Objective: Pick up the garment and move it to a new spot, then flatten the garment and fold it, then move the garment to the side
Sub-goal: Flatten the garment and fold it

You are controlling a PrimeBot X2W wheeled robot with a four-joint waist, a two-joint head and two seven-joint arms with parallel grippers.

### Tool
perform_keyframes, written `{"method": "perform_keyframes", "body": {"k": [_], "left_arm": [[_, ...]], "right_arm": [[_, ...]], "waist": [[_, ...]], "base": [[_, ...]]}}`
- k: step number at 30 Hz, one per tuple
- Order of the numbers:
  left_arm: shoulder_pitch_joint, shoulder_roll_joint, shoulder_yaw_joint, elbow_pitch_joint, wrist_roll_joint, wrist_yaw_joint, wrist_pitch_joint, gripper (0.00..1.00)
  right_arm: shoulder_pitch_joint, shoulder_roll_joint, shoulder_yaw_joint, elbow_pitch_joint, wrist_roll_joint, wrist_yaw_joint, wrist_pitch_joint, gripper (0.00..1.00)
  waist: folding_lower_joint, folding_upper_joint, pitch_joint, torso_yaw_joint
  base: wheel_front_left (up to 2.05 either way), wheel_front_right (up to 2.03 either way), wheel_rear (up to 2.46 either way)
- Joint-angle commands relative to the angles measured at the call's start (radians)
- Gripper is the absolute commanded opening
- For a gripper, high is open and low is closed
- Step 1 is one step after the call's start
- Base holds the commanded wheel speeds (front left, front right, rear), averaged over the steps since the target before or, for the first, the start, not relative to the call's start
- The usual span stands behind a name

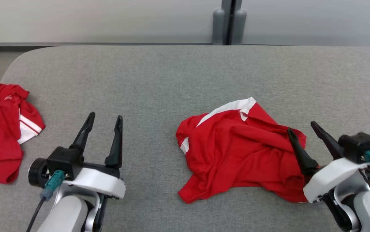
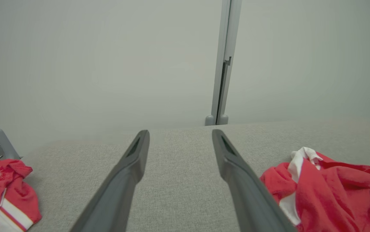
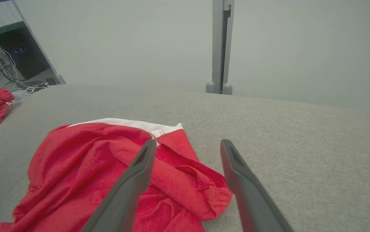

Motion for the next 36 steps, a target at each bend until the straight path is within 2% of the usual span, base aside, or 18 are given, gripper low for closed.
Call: {"method": "perform_keyframes", "body": {"k": [1,8,14,15,16,17,25,31,36], "left_arm": [[-0.024,-0.006,-0.003,0.000,0.010,-0.004,-0.004,1.00],[-0.096,-0.063,-0.031,0.029,0.031,-0.019,-0.015,1.00],[-0.126,-0.094,-0.026,0.054,0.045,-0.031,-0.022,1.00],[-0.126,-0.096,-0.023,0.058,0.048,-0.034,-0.023,1.00],[-0.126,-0.098,-0.020,0.063,0.049,-0.035,-0.023,1.00],[-0.128,-0.099,-0.017,0.067,0.050,-0.037,-0.024,1.00],[-0.129,-0.114,0.014,0.061,0.084,-0.052,-0.023,1.00],[-0.116,-0.110,0.028,0.064,0.105,-0.055,-0.022,1.00],[-0.106,-0.107,0.042,0.067,0.111,-0.060,-0.022,1.00]], "right_arm": [[-0.029,-0.015,0.013,0.015,0.001,0.000,0.009,1.00],[-0.191,-0.072,0.114,0.169,0.028,0.000,0.018,1.00],[-0.289,-0.111,0.188,0.291,0.032,0.000,0.053,0.98],[-0.303,-0.119,0.202,0.307,0.028,0.000,0.064,0.72],[-0.313,-0.120,0.213,0.320,0.039,0.000,0.068,0.33],[-0.327,-0.125,0.216,0.329,0.038,0.000,0.063,0.00],[-0.365,-0.111,0.172,0.299,0.068,0.000,-0.068,0.00],[-0.292,-0.107,0.115,0.166,0.089,0.000,-0.128,0.00],[-0.164,-0.103,0.050,0.019,0.108,0.000,-0.107,0.00]], "waist": [[-0.0001,0.0000,0.039,0.038],[-0.0001,0.0000,0.127,0.109],[-0.0001,0.0000,0.164,0.124],[-0.0001,0.0000,0.166,0.124],[-0.0001,0.0000,0.167,0.123],[-0.0001,0.0000,0.168,0.121],[-0.0001,0.0000,0.157,0.088],[-0.0001,0.0000,0.140,0.050],[-0.0001,0.0000,0.122,0.022]], "base": [[0.00,0.00,0.00],[0.00,0.00,0.00],[0.00,0.00,0.00],[0.00,0.00,0.00],[0.00,0.00,0.00],[0.00,0.00,0.00],[0.00,0.00,0.00],[0.00,0.00,0.00],[0.00,0.00,0.00]]}}
